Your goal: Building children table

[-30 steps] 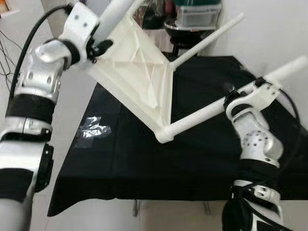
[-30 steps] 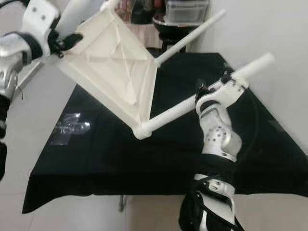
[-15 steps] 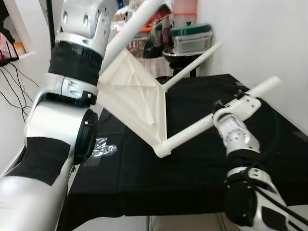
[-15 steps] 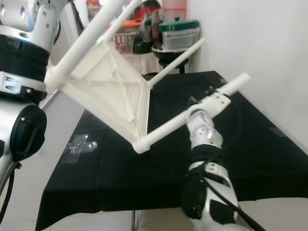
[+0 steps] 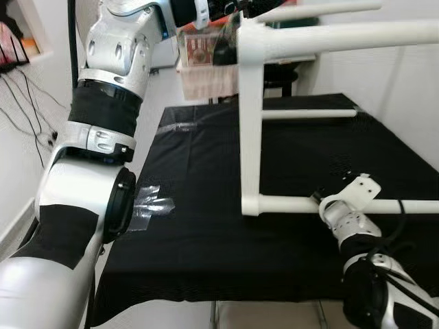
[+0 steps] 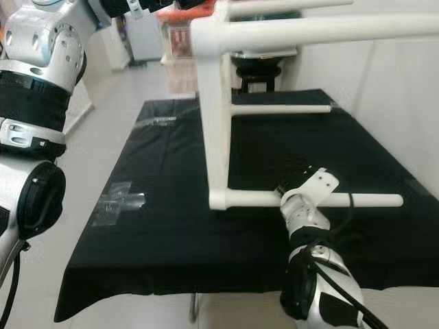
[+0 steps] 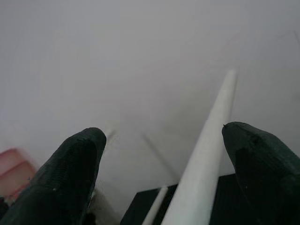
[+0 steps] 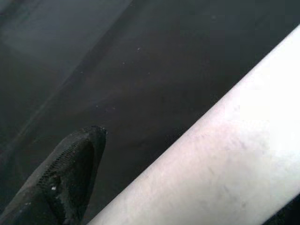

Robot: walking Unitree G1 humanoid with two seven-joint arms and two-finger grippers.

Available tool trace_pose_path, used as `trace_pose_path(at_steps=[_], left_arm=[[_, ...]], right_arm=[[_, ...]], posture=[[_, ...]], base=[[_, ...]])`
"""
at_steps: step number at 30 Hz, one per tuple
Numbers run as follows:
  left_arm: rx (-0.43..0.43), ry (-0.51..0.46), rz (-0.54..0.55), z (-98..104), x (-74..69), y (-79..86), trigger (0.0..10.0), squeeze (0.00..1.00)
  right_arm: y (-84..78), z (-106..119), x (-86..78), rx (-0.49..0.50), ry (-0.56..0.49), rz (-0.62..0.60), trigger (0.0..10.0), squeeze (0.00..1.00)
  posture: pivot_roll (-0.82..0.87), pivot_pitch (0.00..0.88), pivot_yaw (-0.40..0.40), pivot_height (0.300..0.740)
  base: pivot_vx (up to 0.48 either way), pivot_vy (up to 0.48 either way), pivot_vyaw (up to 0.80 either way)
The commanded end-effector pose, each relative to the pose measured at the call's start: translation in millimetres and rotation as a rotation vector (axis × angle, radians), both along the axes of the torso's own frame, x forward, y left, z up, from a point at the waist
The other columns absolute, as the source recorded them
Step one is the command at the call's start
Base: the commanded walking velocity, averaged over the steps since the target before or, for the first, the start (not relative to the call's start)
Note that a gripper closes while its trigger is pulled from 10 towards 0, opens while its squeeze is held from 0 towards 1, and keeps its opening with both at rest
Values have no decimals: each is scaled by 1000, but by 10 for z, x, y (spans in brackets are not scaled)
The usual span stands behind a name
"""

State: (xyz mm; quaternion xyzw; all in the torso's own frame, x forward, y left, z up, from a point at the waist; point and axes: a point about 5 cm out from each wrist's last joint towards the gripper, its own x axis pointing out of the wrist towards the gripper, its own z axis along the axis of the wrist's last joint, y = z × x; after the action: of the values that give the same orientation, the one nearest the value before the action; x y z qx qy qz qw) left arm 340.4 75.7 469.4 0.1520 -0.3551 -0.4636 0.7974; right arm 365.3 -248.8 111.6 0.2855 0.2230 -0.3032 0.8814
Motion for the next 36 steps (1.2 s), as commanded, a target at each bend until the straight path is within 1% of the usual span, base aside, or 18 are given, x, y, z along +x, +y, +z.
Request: trace_pose_path(at_steps=[1, 3, 6, 7, 9, 10, 12, 13, 14, 15, 18, 19, 25, 27, 29, 31, 34, 36], left_arm=[[3, -13, 6, 30, -20, 65, 10000, 0], [-1, -1, 10, -16, -5, 87, 10000, 0], [-1, -1, 10, -16, -5, 87, 10000, 0], [-4, 7, 13, -44, 5, 98, 10000, 0], [-4, 7, 13, -44, 5, 98, 10000, 0], [-2, 25, 7, -116, 12, 118, 10000, 0], [-2, 25, 7, -116, 12, 118, 10000, 0], [9, 48, -13, -207, 7, 143, 10000, 0], [9, 48, -13, -207, 7, 143, 10000, 0], [21, 74, -52, -316, -21, 183, 10000, 0], [32, 94, -87, -399, -53, 215, 10000, 0], [45, 110, -124, -472, -94, 239, 10000, 0], [86, 131, -201, -595, -191, 266, 10000, 0], [98, 134, -223, -637, -221, 276, 10000, 0], [97, 135, -224, -646, -225, 280, 10000, 0], [61, 150, -192, -681, -216, 317, 10000, 0], [48, 160, -181, -699, -219, 335, 10000, 0], [6, 184, -144, -792, -206, 379, 10000, 0]], right_arm=[[38, -475, -260, 69, 174, -2, 10000, 1000], [85, -380, -175, 121, 70, 28, 10000, 1000], [85, -380, -175, 121, 70, 28, 10000, 1000], [120, -332, -135, 140, 23, 54, 10000, 1000], [120, -332, -135, 140, 23, 54, 10000, 1000], [160, -267, -96, 162, -48, 92, 10000, 1000], [160, -267, -96, 162, -48, 92, 10000, 1000], [164, -185, -80, 187, -133, 116, 10000, 1000], [164, -185, -80, 187, -133, 116, 10000, 1000], [142, -93, -110, 217, -235, 122, 10000, 1000], [126, -17, -154, 242, -313, 126, 10000, 945], [123, 38, -230, 248, -376, 141, 10000, 4], [212, 128, -468, 279, -510, 219, 10000, 0], [292, 181, -633, 259, -597, 306, 10000, 0], [319, 196, -681, 256, -624, 334, 10000, 0], [283, 246, -787, 166, -655, 368, 10000, 0], [265, 276, -825, 137, -660, 374, 10000, 0], [195, 368, -871, 62, -668, 368, 10000, 0]], posture=[[9, 78, 36, 740], [-10, 79, 30, 740], [-10, 79, 30, 740], [-11, 79, 30, 740], [-11, 79, 30, 740], [-28, 73, 21, 740], [-28, 73, 21, 740], [-42, 64, 20, 740], [-42, 64, 20, 740], [-54, 55, 25, 740], [-60, 53, 26, 740], [-70, 45, 24, 740], [-87, 34, 26, 740], [-99, 27, 29, 740], [-100, 27, 29, 740], [-106, 25, 40, 740], [-108, 25, 41, 740], [-118, 23, 45, 740]], base=[[0, 0, 0], [0, 0, 0], [0, 0, 0], [0, 0, 0], [0, 0, 0], [0, 0, 0], [0, 0, 0], [0, 0, 0], [0, 0, 0], [0, 0, 0], [0, 0, 0], [0, 0, 0], [0, 0, 0], [0, 0, 0], [0, 0, 0], [0, 0, 0], [0, 0, 0], [0, 0, 0]])
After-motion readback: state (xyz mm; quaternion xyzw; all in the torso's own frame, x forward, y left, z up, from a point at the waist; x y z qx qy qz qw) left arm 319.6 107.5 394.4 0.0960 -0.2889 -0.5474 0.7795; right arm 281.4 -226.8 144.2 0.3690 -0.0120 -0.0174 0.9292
